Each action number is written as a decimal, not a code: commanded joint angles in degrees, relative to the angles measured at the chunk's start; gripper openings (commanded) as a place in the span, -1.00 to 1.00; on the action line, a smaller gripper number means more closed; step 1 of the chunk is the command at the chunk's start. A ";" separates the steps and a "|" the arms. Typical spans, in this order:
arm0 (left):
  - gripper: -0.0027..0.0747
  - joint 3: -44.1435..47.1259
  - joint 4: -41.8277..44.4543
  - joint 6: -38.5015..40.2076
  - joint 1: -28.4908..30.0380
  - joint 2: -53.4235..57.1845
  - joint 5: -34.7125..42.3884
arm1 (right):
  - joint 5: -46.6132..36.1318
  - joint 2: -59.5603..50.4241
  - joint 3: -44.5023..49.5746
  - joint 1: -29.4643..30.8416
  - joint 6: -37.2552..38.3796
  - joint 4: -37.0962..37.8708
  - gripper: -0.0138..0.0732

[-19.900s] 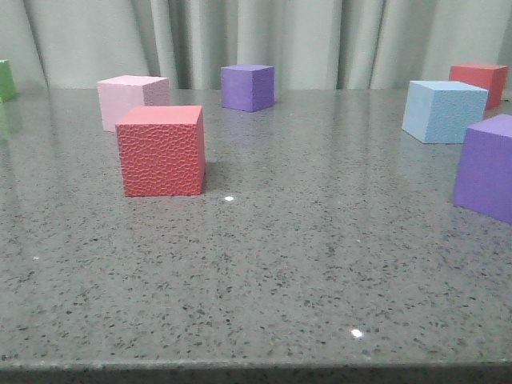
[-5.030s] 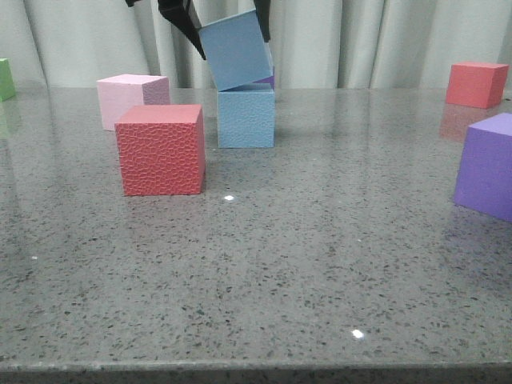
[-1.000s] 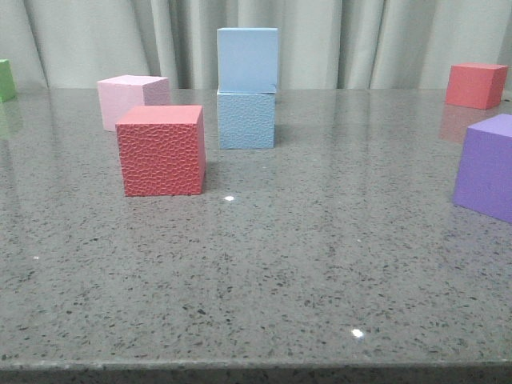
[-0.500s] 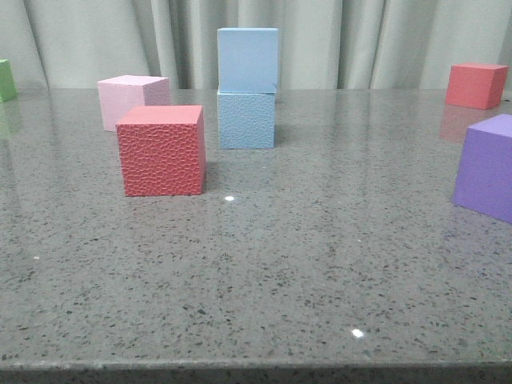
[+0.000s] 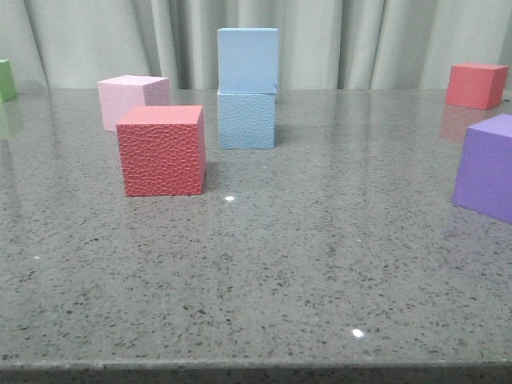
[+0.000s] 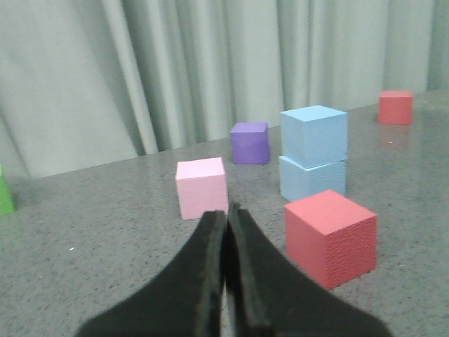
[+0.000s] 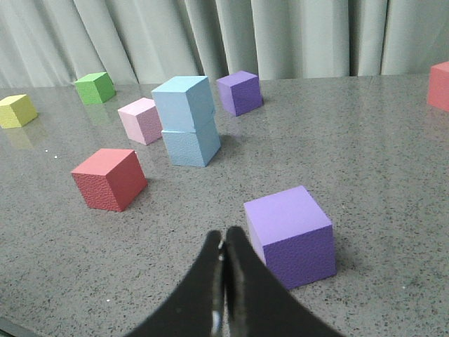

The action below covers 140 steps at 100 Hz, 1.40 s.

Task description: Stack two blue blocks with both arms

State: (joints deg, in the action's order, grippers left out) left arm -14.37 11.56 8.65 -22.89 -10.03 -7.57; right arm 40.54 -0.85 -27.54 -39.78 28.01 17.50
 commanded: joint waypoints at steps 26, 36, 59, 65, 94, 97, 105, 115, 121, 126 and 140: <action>-0.98 7.52 -6.41 -5.87 14.86 8.08 9.79 | -4.53 -0.83 -1.19 0.22 -0.40 1.01 -0.94; -0.98 9.66 -7.62 -5.87 18.54 9.78 10.93 | -4.53 -0.83 -1.19 0.22 -0.40 1.01 -0.94; -0.98 14.79 -10.58 -5.87 24.96 12.32 13.78 | -4.60 -0.78 -1.19 0.22 -0.40 1.01 -0.94; -0.98 14.81 -10.74 -5.87 26.18 12.32 12.57 | -4.60 -0.78 -1.19 0.22 -0.40 1.01 -0.94; -0.98 14.81 -10.74 -5.87 27.26 12.32 12.96 | -4.60 -0.78 -1.19 0.22 -0.40 1.01 -0.94; -0.98 14.81 -10.74 -5.87 27.26 12.32 12.96 | -4.60 -0.78 -1.19 0.22 -0.40 1.01 -0.94; -0.98 14.81 -10.74 -5.87 27.26 12.22 12.96 | -4.60 -0.78 -1.19 0.22 -0.40 1.01 -0.94; -0.98 14.81 -10.74 -5.87 27.26 12.22 12.96 | -4.60 -0.78 -1.19 0.22 -0.40 1.01 -0.94; -0.98 14.81 -10.74 -5.87 27.26 12.22 12.96 | -4.60 -0.78 -1.19 0.22 -0.40 1.01 -0.94; -0.98 14.81 -10.74 -5.87 27.26 12.22 12.96 | -4.60 -0.78 -1.19 0.22 -0.40 1.01 -0.94; -0.98 14.81 -10.74 -5.87 27.26 12.22 12.96 | -4.60 -0.78 -1.19 0.22 -0.40 1.01 -0.94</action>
State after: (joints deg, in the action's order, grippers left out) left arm 0.27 1.39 2.89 4.39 0.32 0.51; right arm 40.54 -0.85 -27.54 -39.78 28.01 17.50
